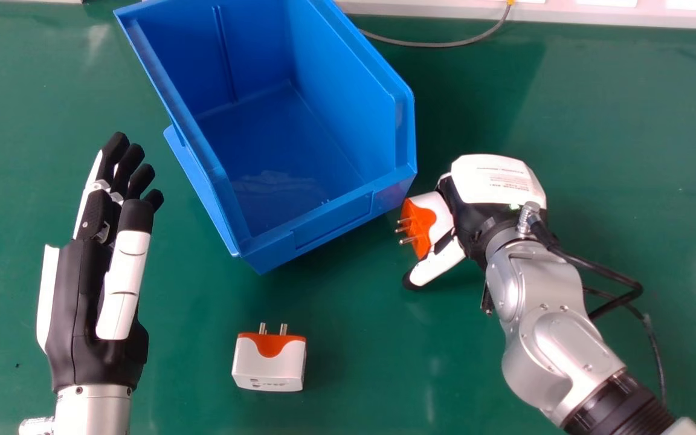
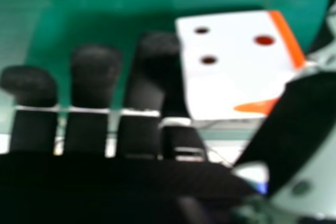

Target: Pick all objects and put in blue box

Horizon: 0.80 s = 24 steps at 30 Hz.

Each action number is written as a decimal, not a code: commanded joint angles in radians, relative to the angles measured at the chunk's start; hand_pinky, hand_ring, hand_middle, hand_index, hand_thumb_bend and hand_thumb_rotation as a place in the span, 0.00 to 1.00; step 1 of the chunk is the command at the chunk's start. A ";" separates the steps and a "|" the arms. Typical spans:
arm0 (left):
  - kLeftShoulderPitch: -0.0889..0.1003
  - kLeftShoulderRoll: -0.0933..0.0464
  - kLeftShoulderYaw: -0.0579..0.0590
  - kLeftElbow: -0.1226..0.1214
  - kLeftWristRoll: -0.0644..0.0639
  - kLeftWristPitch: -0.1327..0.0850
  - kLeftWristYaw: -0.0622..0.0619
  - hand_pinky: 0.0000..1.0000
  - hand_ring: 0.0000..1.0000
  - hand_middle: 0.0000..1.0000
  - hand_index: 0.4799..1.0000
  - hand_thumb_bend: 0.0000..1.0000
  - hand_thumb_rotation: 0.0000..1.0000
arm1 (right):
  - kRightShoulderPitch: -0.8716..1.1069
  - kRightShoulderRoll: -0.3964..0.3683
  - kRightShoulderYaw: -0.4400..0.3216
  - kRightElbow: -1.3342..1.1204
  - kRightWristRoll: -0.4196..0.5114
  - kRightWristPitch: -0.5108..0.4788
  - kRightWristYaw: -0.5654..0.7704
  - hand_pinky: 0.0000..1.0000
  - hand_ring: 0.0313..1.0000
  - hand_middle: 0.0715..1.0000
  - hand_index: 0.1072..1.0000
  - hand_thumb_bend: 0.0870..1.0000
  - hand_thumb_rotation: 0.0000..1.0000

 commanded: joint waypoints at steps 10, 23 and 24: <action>-0.001 0.004 0.004 -0.010 0.001 -0.018 -0.001 0.92 0.93 0.94 0.86 0.75 0.77 | 0.002 0.019 0.029 0.015 -0.032 0.012 -0.045 0.10 0.15 0.24 0.58 0.84 0.30; 0.001 0.003 0.004 -0.018 -0.007 -0.008 -0.005 0.92 0.93 0.94 0.85 0.76 0.77 | 0.013 0.045 0.032 0.043 -0.032 0.016 -0.115 0.09 0.14 0.23 0.55 0.82 0.29; 0.001 0.003 0.004 -0.019 -0.006 -0.007 -0.004 0.92 0.93 0.94 0.85 0.76 0.77 | 0.014 0.046 0.034 0.042 -0.034 0.018 -0.116 0.09 0.14 0.23 0.55 0.82 0.29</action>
